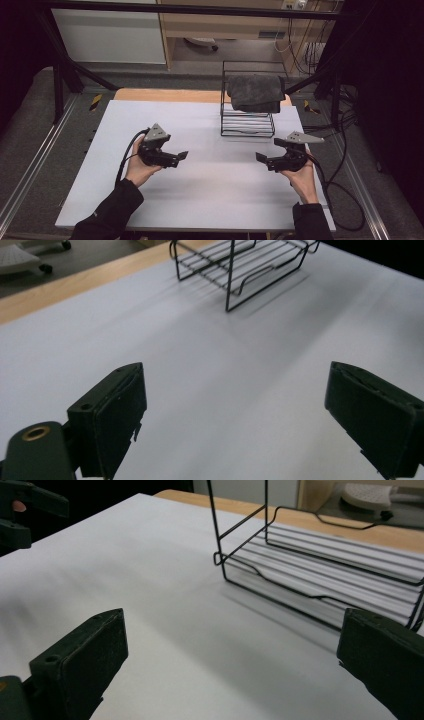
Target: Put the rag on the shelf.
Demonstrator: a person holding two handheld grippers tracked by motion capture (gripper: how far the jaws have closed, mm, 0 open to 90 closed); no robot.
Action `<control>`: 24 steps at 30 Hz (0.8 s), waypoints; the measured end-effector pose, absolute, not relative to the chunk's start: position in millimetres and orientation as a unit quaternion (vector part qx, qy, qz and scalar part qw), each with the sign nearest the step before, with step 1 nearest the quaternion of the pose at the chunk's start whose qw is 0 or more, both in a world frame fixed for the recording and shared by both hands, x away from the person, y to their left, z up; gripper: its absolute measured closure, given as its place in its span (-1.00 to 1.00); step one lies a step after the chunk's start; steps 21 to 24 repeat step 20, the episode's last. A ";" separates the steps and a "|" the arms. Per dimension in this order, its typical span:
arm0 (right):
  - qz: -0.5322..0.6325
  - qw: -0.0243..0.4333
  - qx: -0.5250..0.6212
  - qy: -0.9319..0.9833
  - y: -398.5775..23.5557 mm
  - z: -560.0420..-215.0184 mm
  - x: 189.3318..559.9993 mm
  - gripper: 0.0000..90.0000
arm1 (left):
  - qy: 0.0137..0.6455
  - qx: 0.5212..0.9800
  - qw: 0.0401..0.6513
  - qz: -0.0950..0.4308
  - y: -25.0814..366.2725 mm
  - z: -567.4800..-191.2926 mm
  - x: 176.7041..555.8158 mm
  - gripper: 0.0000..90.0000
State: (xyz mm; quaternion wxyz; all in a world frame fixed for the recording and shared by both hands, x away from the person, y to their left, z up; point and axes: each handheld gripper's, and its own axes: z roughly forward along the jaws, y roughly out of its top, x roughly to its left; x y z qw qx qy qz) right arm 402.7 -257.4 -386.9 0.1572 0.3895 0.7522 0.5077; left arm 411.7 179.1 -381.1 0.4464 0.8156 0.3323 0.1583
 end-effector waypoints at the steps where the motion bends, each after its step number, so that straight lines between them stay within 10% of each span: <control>1: 0.508 0.153 0.389 0.754 -257.4 -390.4 400.5 -0.99 | 0.335 0.815 0.446 0.157 183.8 -384.4 410.1 -0.79; 24: 0.487 0.115 0.393 0.771 -269.6 -446.2 374.6 -0.99 | 0.381 0.804 0.427 0.160 265.0 -433.7 377.6 -0.77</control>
